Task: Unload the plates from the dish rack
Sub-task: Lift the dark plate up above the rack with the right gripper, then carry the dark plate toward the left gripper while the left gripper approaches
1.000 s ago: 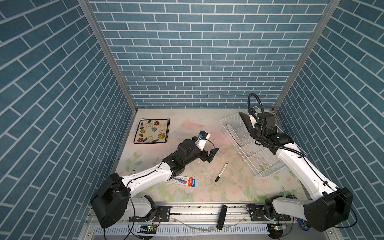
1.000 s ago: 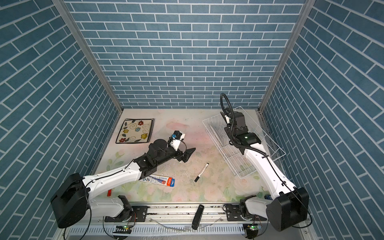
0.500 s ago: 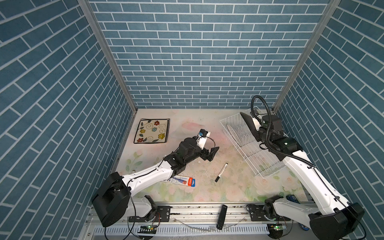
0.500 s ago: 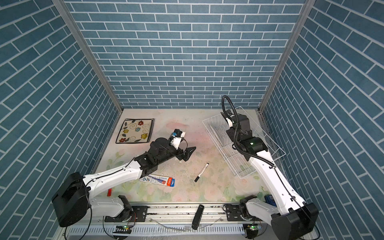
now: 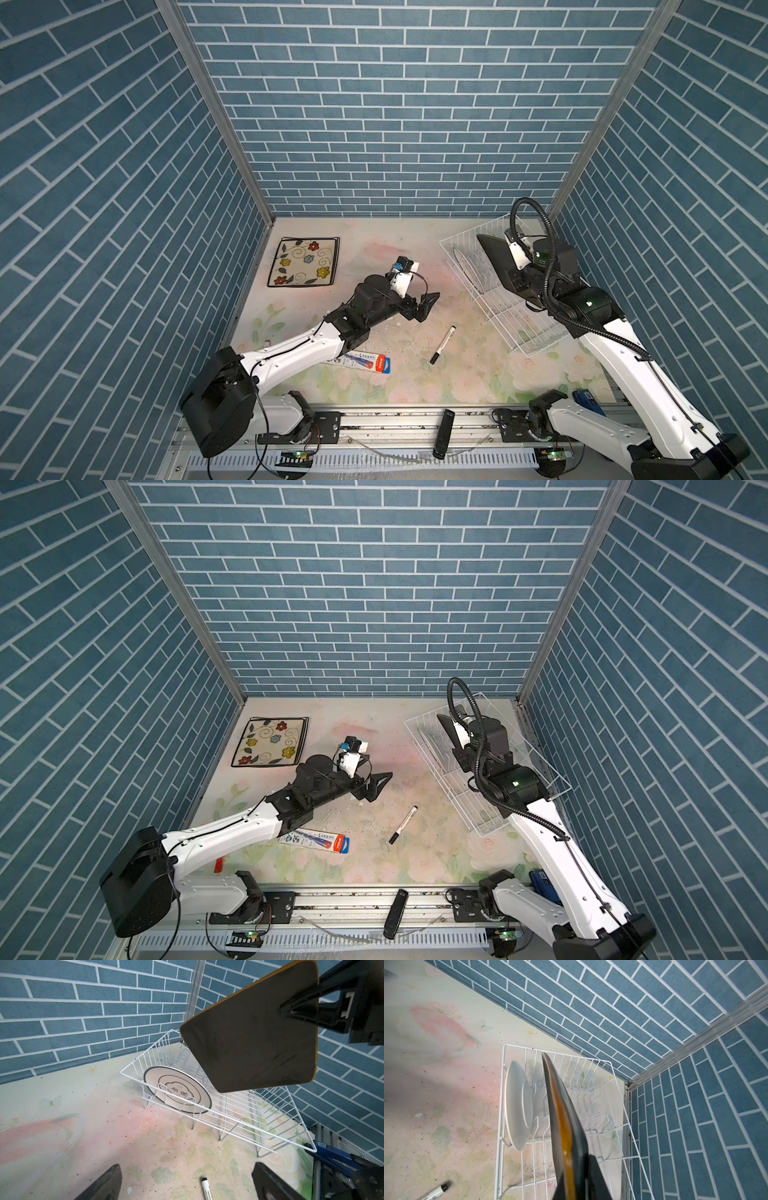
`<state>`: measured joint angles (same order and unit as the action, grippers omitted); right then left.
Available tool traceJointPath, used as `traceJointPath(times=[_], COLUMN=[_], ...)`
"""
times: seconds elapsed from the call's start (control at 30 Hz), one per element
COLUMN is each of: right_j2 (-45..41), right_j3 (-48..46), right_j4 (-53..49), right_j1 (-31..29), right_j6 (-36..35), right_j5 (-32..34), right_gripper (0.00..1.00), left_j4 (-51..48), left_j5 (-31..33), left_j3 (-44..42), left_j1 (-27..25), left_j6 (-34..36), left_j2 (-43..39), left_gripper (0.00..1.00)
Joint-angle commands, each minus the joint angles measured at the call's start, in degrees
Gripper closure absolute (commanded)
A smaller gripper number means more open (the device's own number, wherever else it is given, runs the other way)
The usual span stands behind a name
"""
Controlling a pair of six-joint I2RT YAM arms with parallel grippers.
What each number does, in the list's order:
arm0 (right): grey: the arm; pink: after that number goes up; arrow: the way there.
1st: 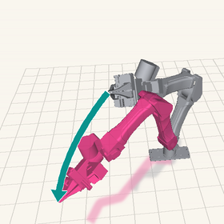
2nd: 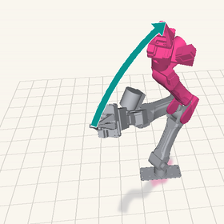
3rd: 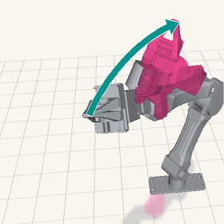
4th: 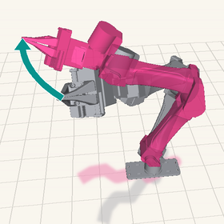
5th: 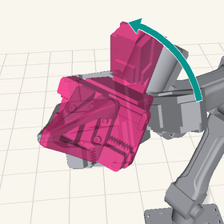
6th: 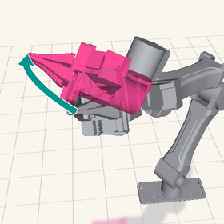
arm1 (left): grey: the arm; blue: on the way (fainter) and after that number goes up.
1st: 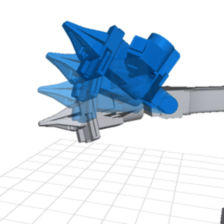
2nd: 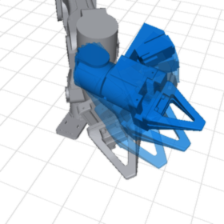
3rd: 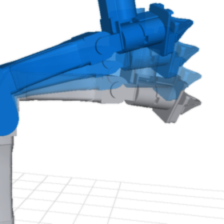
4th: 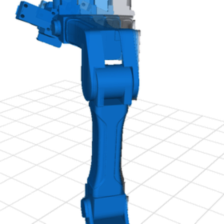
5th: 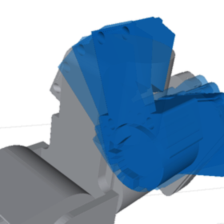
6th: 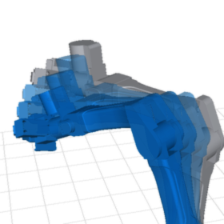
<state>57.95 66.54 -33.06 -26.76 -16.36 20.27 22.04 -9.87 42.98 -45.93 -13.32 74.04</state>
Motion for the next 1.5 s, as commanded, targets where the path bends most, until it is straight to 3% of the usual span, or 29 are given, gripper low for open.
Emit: traceJointPath(times=[0.0, 0.6, 0.87, 1.47], right_j2=[-2.66, -5.78, -6.58, -5.38], right_j3=[6.14, 10.39, 13.69, 13.48], right_j4=[4.98, 0.79, -1.70, 2.36], right_j1=[-0.75, -1.93, -3.10, -5.41], right_j6=[2.49, 6.00, 9.74, 21.17], right_j5=[0.38, -1.91, -5.60, -19.46], right_gripper=[1.00, 1.00, 1.00, 1.00], left_j4=[1.83, 5.01, 6.07, 4.11], left_j5=[-1.27, -2.55, -7.46, -9.35], left_j3=[-1.12, -2.77, -2.29, -0.86], left_j1=[0.49, 1.46, 3.64, 5.01], left_j6=[-0.96, -2.59, -7.30, -9.68], left_j2=[-1.23, -1.88, -0.68, -0.73], left_gripper=[0.00, 0.00, 0.00, 0.00])
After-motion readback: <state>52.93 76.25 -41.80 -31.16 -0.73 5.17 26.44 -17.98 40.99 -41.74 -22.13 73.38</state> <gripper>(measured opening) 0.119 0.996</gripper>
